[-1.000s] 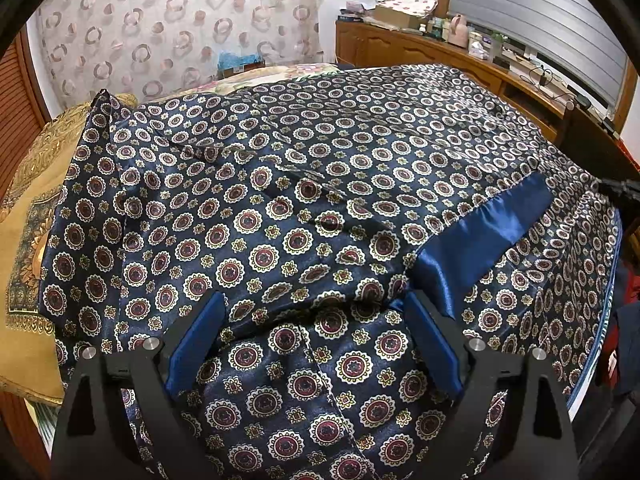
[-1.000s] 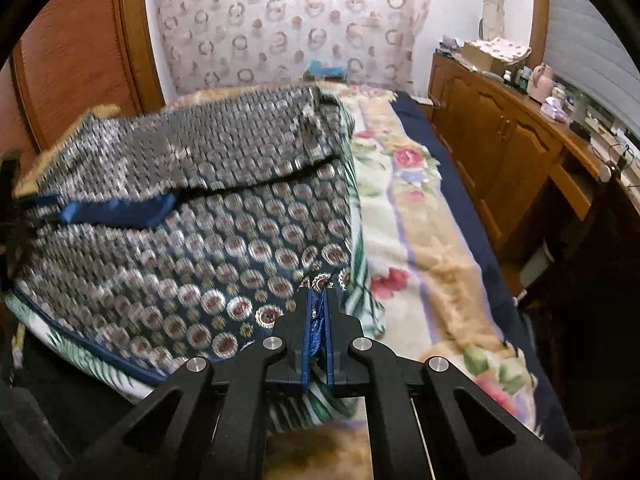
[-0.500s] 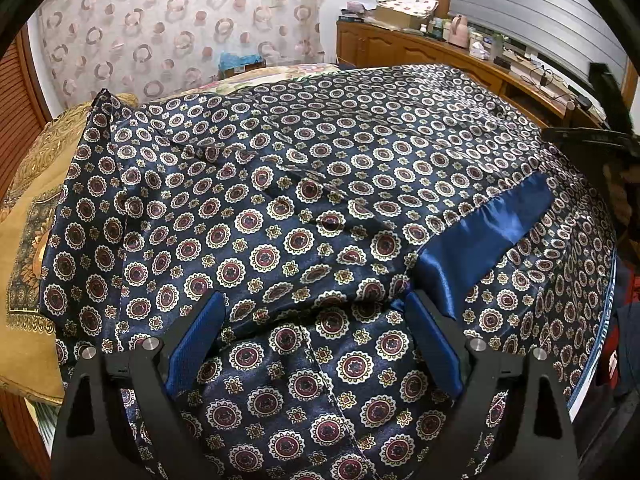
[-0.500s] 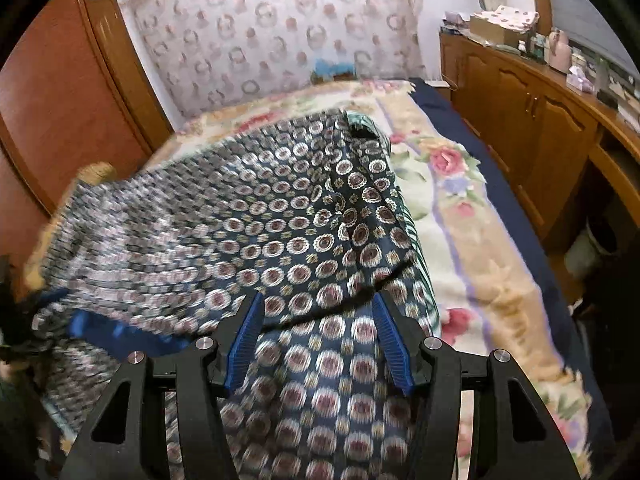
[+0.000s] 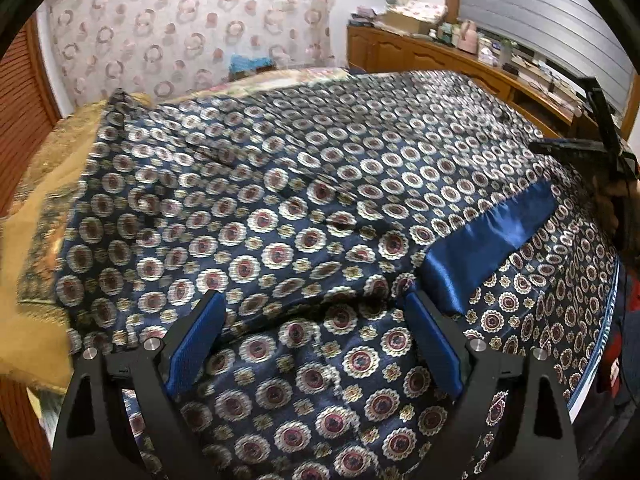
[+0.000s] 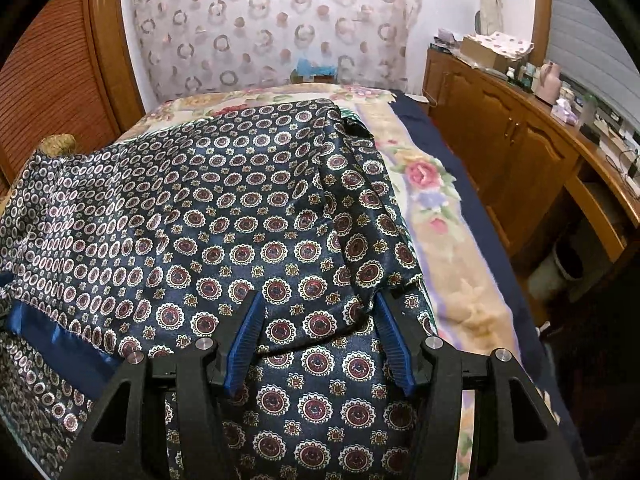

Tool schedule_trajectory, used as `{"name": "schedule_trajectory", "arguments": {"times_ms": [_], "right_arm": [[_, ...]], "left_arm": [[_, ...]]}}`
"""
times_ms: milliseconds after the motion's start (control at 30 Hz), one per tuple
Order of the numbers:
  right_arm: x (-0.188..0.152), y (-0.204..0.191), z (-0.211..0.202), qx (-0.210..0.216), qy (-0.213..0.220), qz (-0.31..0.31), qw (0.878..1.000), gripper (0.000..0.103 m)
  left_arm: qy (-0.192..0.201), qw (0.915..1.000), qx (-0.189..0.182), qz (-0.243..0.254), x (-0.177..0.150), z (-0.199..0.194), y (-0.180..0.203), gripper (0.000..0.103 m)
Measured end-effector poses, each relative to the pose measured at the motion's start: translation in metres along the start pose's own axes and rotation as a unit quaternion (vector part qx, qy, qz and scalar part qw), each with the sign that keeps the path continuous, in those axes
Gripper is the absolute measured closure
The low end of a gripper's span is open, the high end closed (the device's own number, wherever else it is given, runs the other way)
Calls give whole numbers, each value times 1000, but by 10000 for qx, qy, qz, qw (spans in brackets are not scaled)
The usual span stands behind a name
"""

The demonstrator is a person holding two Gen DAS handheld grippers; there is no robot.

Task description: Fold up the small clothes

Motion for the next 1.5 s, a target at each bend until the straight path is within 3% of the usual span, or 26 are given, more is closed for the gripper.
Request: {"name": "schedule_trajectory", "arguments": {"times_ms": [267,333,500,667,833,967,1067,1233,1500], "right_arm": [[2,-1,-2,-16,-21,-75,10000,40],[2,0,-3,-7,-21,-81,10000,39],[2,-1,-2,-20,-20,-94,10000,39],[2,-1,-2,-23,-20,-96,9999,38],[2,-1,-2,-23,-20,-97,9999,38],[2,-1,-2,-22,-19,-98,9999,38],[2,-1,-2,-22,-19,-99,9999,38],[1,-1,-2,-21,-20,-100,9999,38],[1,-1,-2,-21,-20,-102,9999,38]], "left_arm": [[654,9948,-200,-750,-16,-49,-38,11],[781,9932,-91,-862,-21,-60,-48,18],[748,9913,246,-1054,-20,-59,-70,52],[863,9862,674,-1238,-24,-60,-83,57],[908,9835,808,-1340,-28,-57,-93,60],[797,9864,742,-1234,-22,-48,-95,81],[773,9870,771,-1181,-19,-45,-95,88],[885,9871,824,-1049,-17,-51,-87,89],[610,9873,982,-1089,-10,-37,-99,89]]}}
Point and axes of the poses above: each gripper's, at about its wrist camera, not at the fingertips, and z roughly the way its jaws point, y to its right, x to its top, the point moved 2 cm from there along z, roughly the way its jaws point, and after that the axes turned 11 degrees about -y, right-handed, at the moved point
